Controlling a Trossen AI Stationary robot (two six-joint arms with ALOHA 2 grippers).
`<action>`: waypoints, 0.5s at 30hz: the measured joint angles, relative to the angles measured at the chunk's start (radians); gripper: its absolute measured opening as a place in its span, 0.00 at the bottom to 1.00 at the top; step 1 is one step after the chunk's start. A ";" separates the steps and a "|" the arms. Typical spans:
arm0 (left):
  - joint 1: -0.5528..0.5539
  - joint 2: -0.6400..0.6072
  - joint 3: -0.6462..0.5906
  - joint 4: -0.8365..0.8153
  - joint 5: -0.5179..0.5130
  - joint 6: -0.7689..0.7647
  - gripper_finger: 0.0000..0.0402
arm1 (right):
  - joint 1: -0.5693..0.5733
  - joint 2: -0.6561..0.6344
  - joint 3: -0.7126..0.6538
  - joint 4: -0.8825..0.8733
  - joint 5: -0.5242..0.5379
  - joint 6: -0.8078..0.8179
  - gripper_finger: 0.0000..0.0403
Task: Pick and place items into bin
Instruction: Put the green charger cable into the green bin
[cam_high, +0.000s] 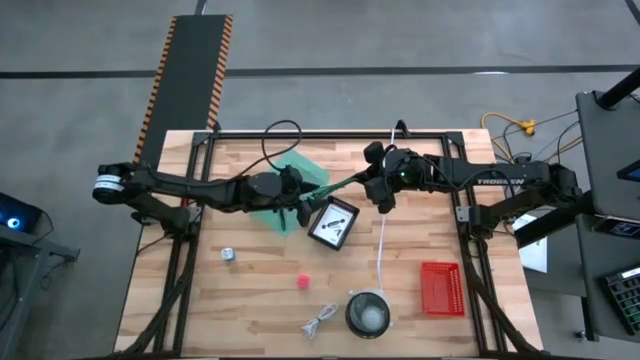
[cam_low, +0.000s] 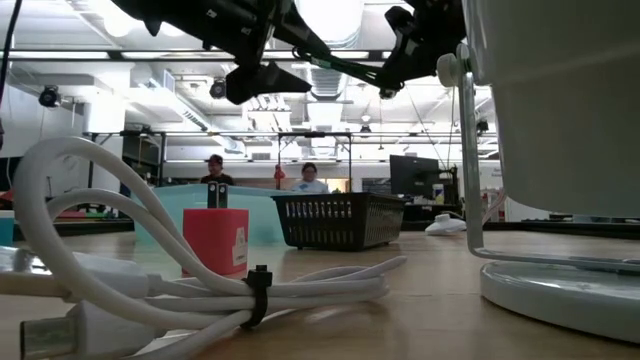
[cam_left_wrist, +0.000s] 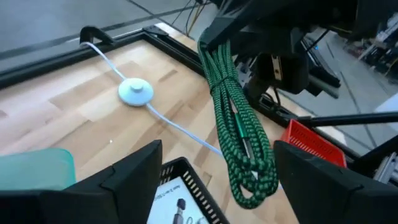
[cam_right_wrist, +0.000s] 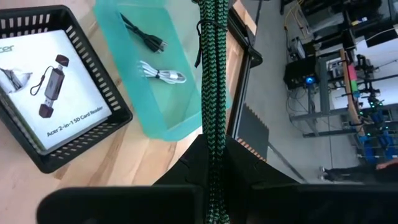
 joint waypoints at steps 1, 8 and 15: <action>0.003 0.004 0.000 0.002 0.000 -0.015 0.69 | 0.000 0.000 0.000 0.000 0.000 0.000 0.03; 0.004 0.043 0.007 0.068 -0.001 -0.040 0.51 | 0.000 0.000 0.000 -0.001 0.000 0.000 0.03; 0.004 0.056 0.005 0.128 0.000 -0.039 0.33 | 0.000 0.000 0.000 -0.003 0.000 0.003 0.03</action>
